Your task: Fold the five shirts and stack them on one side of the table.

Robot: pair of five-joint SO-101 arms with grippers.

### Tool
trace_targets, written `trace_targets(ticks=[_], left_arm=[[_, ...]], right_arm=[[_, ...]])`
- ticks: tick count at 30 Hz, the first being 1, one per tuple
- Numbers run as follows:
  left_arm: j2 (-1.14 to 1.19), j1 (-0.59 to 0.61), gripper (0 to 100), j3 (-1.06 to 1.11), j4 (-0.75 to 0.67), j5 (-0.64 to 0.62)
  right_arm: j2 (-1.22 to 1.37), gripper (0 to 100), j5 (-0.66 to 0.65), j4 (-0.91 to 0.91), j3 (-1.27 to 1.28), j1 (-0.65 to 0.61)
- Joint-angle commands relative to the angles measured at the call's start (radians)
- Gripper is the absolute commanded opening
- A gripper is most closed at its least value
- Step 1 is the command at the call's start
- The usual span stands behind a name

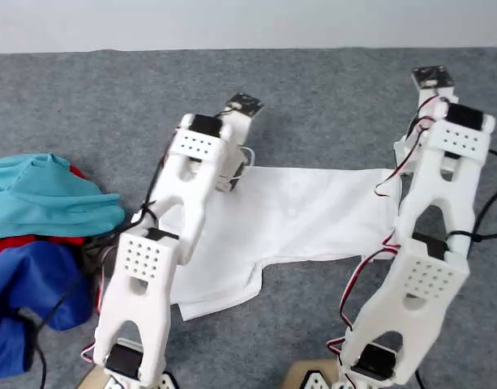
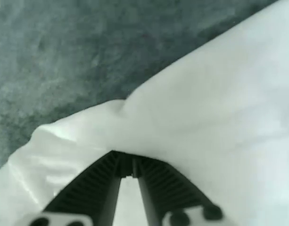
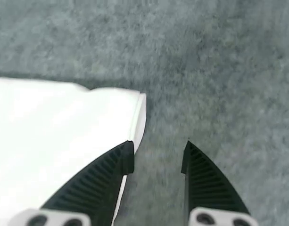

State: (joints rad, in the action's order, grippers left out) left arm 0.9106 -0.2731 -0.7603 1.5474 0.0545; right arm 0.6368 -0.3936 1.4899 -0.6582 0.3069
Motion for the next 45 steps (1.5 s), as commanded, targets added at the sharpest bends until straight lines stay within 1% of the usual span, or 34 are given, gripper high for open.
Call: trace_targets(ticks=[1,4,8,14,19,22,23,25,30,37,40,45], left_arm=[[-0.11,-0.04,0,-0.054,0.021,-0.015],[-0.147,-0.031,0,-0.056,0.021,-0.015],[-0.184,0.031,0,-0.054,0.028,-0.015],[-0.172,0.121,0,-0.053,0.112,-0.009],[-0.222,0.18,0,-0.113,0.173,-0.009],[-0.299,0.233,0,-0.154,0.207,-0.011],[-0.333,0.261,0,-0.148,0.207,-0.012],[-0.407,0.325,0,-0.119,0.207,-0.011],[-0.578,0.485,0,0.016,0.207,-0.011],[-0.75,0.743,0,0.16,0.206,-0.015],[-0.795,0.824,0,0.208,0.206,-0.015],[-0.842,0.902,0,0.309,0.206,-0.015]], right_arm=[[-0.09,17.7,-0.011,0.076,-0.054,0.008],[-0.09,17.6,-0.011,0.133,-0.054,0.007],[-0.088,17.6,-0.011,0.16,-0.054,0.005],[-0.114,17.6,-0.011,0.216,-0.055,-0.021],[-0.183,17.3,-0.011,0.303,-0.049,-0.127],[-0.245,10.6,-0.015,0.305,-0.048,-0.189],[-0.266,8.4,-0.04,0.305,-0.048,-0.213],[-0.314,7.6,-0.107,0.306,-0.029,-0.26],[-0.455,7.3,-0.235,0.305,0.161,-0.355],[-0.653,7.6,-0.45,0.285,0.545,-0.47],[-0.754,8.4,-0.503,0.226,0.697,-0.521],[-0.935,15.4,-0.534,0.111,0.971,-0.641]])
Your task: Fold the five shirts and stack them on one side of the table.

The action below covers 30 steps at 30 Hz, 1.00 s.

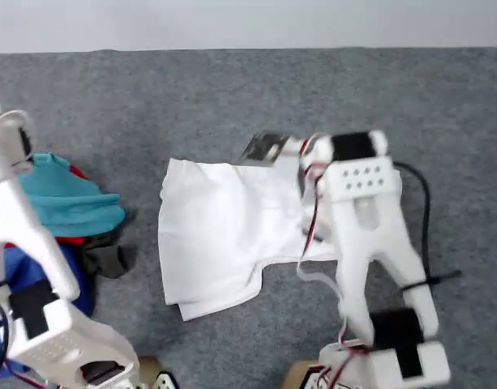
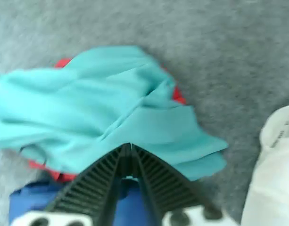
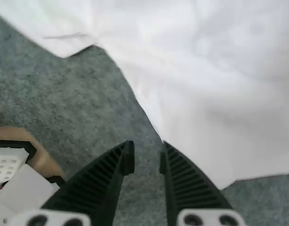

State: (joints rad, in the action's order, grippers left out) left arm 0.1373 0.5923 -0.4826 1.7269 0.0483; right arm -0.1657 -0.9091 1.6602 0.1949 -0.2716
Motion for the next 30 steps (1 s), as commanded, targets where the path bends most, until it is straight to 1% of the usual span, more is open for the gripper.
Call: trace_targets(ticks=[1,5,8,13,18,25,30], left_arm=[[-0.077,0.046,0,0.053,0.026,-0.009],[-0.11,0.086,0,0.093,0.02,-0.006],[-0.12,0.109,0,0.096,0.009,-0.006],[-0.114,0.114,0,0.097,0.011,-0.005],[-0.114,0.114,0,0.097,0.011,-0.005],[-0.114,0.114,0,0.097,0.011,-0.005],[-0.114,0.114,0,0.097,0.011,-0.005]], right_arm=[[-0.168,16.8,-0.018,-0.085,0.173,-0.09],[-0.289,21.1,-0.014,-0.245,0.377,-0.186],[-0.326,23.4,-0.012,-0.337,0.486,-0.269],[-0.326,27.0,-0.011,-0.426,0.563,-0.394],[-0.321,28.1,-0.014,-0.527,0.6,-0.475],[-0.217,28.5,-0.02,-0.547,0.598,-0.55],[-0.176,33.3,-0.02,-0.547,0.597,-0.604]])
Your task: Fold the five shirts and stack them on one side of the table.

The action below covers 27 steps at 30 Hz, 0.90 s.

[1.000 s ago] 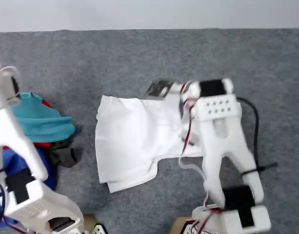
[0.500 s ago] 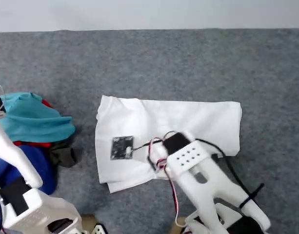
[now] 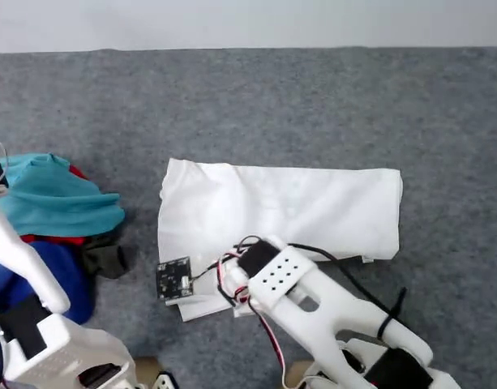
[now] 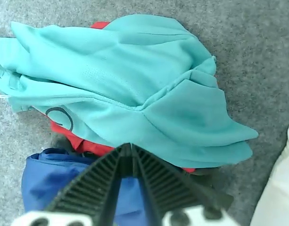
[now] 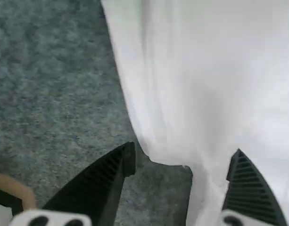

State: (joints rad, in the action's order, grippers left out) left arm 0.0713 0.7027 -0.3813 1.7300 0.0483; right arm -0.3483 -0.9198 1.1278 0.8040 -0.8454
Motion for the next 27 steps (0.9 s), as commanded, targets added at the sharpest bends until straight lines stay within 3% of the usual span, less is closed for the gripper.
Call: trace_targets(ticks=[1,18,27], left_arm=[[-0.048,0.003,0,-0.004,0.008,-0.005],[-0.048,0.003,0,-0.004,0.009,-0.005],[-0.046,0.002,0,-0.004,0.008,-0.008]], right_arm=[[0.013,33.3,-0.009,-0.015,-0.012,-0.041],[0.344,32.8,-0.066,-0.11,-0.135,-0.027],[0.363,7.7,-0.063,-0.104,-0.172,0.021]])
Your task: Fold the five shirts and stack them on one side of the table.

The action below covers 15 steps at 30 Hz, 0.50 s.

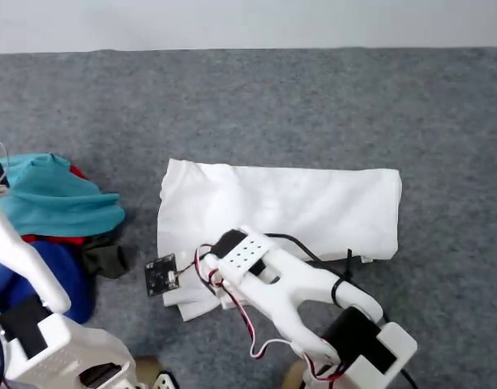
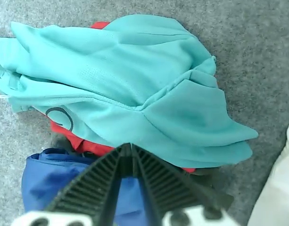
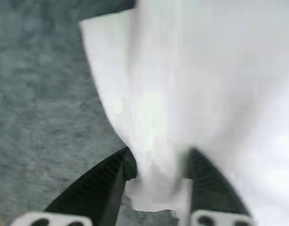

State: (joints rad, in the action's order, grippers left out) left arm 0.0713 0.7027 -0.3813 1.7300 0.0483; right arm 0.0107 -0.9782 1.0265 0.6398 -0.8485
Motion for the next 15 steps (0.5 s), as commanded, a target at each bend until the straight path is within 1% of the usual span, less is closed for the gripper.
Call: trace_targets(ticks=[1,4,7,15], left_arm=[[-0.046,0.002,0,-0.004,0.008,-0.008],[-0.046,0.002,0,-0.002,0.008,-0.008],[-0.046,-0.002,0,0.005,0.005,-0.008],[-0.055,-0.002,0,0.125,-0.049,-0.006]], right_arm=[[0.004,7.5,-0.005,-0.002,-0.012,0.036],[0.004,6.8,-0.003,-0.002,-0.048,0.077],[0.004,3.9,-0.006,-0.002,-0.092,0.108],[0.016,3.2,-0.002,-0.008,-0.219,0.179]])
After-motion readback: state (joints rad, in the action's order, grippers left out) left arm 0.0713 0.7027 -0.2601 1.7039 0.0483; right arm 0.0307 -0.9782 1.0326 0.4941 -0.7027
